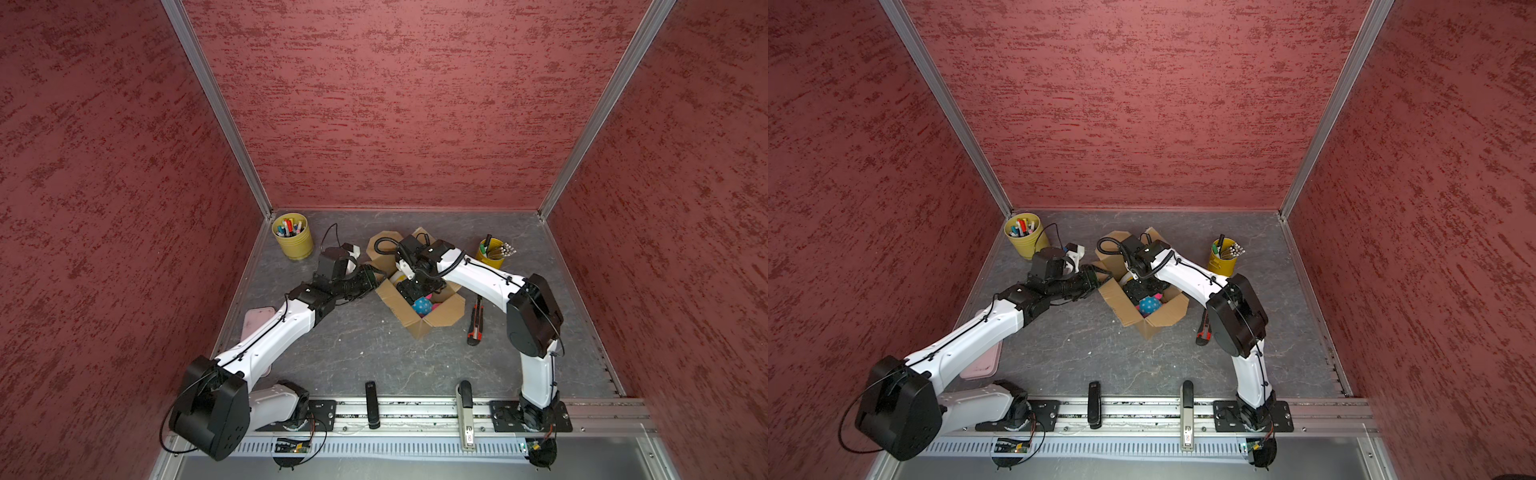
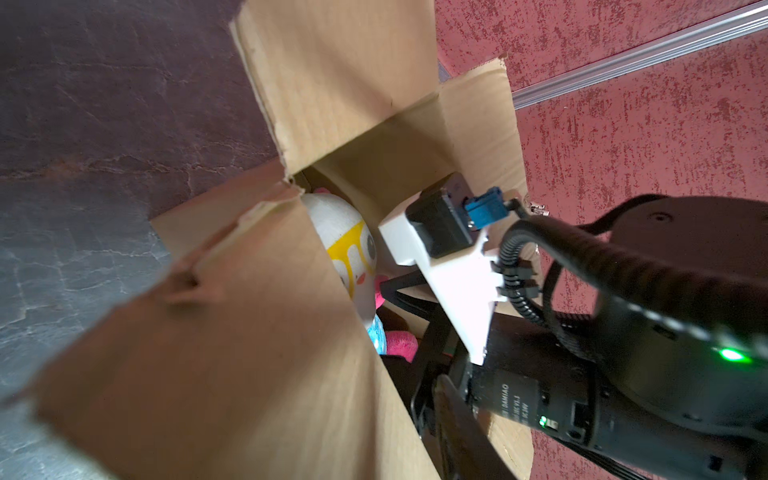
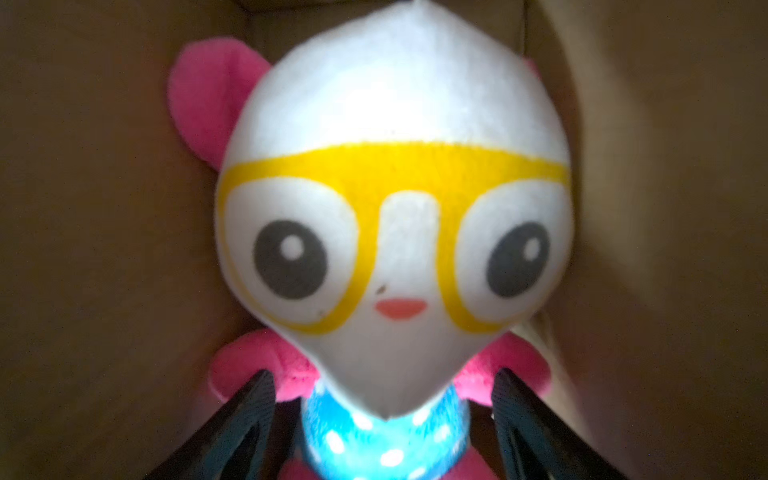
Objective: Unpack the express box
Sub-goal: 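Lower the right gripper into the box and close it on the doll's head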
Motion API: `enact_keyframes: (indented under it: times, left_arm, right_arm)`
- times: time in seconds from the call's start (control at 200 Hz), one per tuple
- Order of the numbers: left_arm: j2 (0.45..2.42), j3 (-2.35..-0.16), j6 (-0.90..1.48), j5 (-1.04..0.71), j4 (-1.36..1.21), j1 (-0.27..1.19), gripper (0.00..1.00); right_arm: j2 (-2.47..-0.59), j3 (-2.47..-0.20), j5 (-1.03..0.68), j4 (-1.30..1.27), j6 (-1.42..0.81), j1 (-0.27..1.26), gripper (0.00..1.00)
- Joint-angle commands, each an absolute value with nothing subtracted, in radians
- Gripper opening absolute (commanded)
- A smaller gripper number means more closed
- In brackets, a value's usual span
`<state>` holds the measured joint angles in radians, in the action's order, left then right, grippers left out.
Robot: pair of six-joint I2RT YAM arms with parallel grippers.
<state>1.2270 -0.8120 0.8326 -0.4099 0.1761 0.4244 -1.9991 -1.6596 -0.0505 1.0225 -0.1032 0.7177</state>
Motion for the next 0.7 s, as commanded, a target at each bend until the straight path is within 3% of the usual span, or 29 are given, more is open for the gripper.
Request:
enact_keyframes:
  times: [0.0, 0.696]
  left_arm:
    - [1.238, -0.835, 0.816, -0.397, 0.184, 0.432, 0.43]
    - [1.224, -0.828, 0.821, -0.386, 0.193, 0.440, 0.43]
  right_arm:
    - [-2.016, -1.646, -0.077, 1.000, -0.086, 0.706, 0.84]
    - [-2.089, -1.606, -0.111, 0.954, -0.090, 0.696, 0.84]
